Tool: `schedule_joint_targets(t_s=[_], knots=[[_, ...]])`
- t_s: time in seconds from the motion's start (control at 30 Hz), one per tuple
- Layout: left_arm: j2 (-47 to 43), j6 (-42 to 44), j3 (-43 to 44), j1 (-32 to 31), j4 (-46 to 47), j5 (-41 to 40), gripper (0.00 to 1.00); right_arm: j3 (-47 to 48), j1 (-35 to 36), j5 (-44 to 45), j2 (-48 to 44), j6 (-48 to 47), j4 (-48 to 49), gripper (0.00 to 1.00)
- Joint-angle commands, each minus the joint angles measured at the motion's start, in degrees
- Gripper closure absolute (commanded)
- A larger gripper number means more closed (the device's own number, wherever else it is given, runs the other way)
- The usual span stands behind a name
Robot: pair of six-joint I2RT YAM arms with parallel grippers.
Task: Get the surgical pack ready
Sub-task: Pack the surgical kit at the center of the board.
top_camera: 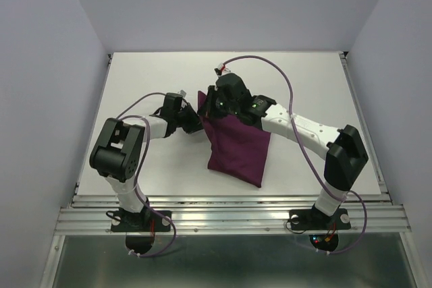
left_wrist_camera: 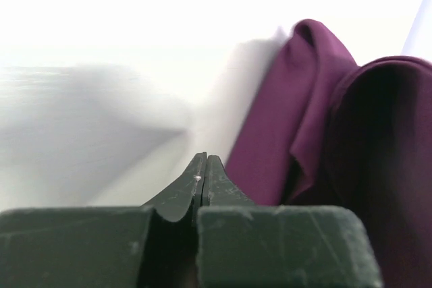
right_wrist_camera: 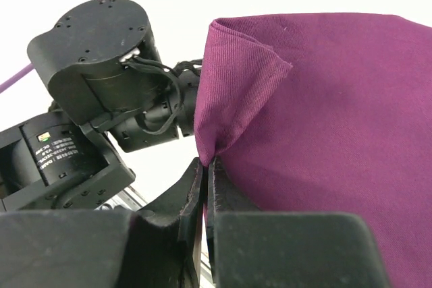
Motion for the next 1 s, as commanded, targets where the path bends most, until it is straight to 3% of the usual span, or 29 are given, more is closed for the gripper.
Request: schedule_joint_targets(t_s=[0.0,0.27,0.33,0.37,0.4,0.47,0.5,0.67,0.7,0.77,0.9,0.97], knots=[[-3.91,2.46,-2.57,2.66,-2.08,-0.07,0.95,4.72,0.64,-2.19,1.58,-0.25,5.21,0.99],[-16.82,-1.57,-10.66,15.48,-3.05,-4.99,0.96,9.02,0.64,-7.47,8.34,-1.4,3.71,0.96],[-20.69,-4.83,-13.65,16.82,-1.74,-7.01,0.96,10.68,0.64,-8.43,10.37,-1.22,3.98,0.82],[-24.19,-5.27,-14.01,17.17,-1.99,-9.11,0.96,11.74,0.64,-9.48,11.42,-1.65,3.28,0.61],[-25.79,-5.36,-14.18,17.17,-2.52,-9.91,0.95,13.14,0.64,-9.58,12.39,-2.18,2.05,0.52],[-28.43,-4.05,-13.66,17.17,-4.1,-10.8,0.89,15.44,0.64,-6.43,13.19,-4.02,-1.29,0.34],[-28.87,-3.35,-13.48,17.17,-4.8,-10.71,0.86,15.53,0.64,-4.85,12.75,-4.64,-2.17,0.31],[-28.88,1.04,-12.86,16.91,-7.97,-4.83,0.7,7.38,-4.88,1.49,3.1,-5.61,-2.88,0.29],[-29.23,1.75,-14.17,16.47,-8.06,-3.0,0.59,2.66,-7.77,1.67,1.17,-5.44,-2.79,0.29],[-30.63,2.36,-15.67,15.51,-8.15,-1.4,0.48,-2.81,-10.68,1.76,-4.7,-5.09,-2.79,0.29],[-32.13,2.02,-18.49,10.51,-8.67,-0.69,0.27,-14.95,-16.23,4.74,-14.11,-5.0,-2.97,0.3],[-31.7,1.32,-19.37,6.83,-8.76,-1.13,0.22,-20.58,-18.43,5.45,-18.69,-4.65,-3.67,0.3]])
